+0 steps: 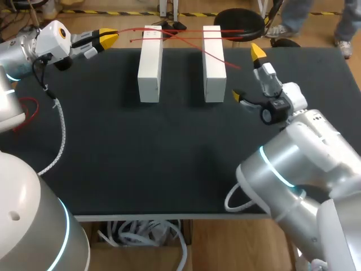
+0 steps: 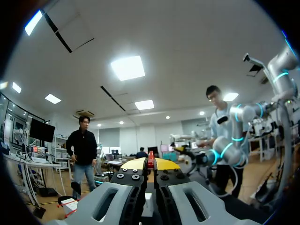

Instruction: Grab the tape and strap the tape.

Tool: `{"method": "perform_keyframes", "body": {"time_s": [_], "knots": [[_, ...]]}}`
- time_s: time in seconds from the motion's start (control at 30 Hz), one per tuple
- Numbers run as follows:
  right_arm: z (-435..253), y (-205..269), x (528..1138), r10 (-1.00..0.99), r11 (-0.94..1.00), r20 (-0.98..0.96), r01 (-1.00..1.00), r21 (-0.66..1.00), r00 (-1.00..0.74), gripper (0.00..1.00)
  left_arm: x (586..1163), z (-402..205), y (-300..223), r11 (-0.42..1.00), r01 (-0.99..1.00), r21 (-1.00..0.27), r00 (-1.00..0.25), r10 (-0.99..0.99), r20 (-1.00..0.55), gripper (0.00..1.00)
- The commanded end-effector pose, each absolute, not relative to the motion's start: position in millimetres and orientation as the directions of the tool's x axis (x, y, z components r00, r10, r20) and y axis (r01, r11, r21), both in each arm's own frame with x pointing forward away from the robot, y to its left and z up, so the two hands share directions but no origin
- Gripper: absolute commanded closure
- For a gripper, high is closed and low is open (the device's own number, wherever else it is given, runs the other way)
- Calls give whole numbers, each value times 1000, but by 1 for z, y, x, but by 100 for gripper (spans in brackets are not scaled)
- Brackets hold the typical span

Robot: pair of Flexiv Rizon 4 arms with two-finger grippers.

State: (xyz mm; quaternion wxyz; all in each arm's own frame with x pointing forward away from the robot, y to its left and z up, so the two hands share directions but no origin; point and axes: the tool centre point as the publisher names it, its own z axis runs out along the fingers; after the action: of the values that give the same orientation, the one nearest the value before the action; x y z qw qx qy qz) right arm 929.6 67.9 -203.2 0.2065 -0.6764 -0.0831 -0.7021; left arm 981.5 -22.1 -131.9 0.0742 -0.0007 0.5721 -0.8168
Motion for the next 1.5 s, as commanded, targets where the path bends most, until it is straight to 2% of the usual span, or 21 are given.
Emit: {"method": "perform_keyframes", "body": {"time_s": [0.03, 1.5], "knots": [[-199, 80, 949, -175, -961, 985, 215, -172, 5, 0, 982, -133, -22, -336, 122, -934, -989, -122, -85, 100], [-203, 99, 985, -219, -948, 975, 228, -221, 35, 0, 982, -133, -22, -336, 122, -934, -989, -122, -85, 100]]}}
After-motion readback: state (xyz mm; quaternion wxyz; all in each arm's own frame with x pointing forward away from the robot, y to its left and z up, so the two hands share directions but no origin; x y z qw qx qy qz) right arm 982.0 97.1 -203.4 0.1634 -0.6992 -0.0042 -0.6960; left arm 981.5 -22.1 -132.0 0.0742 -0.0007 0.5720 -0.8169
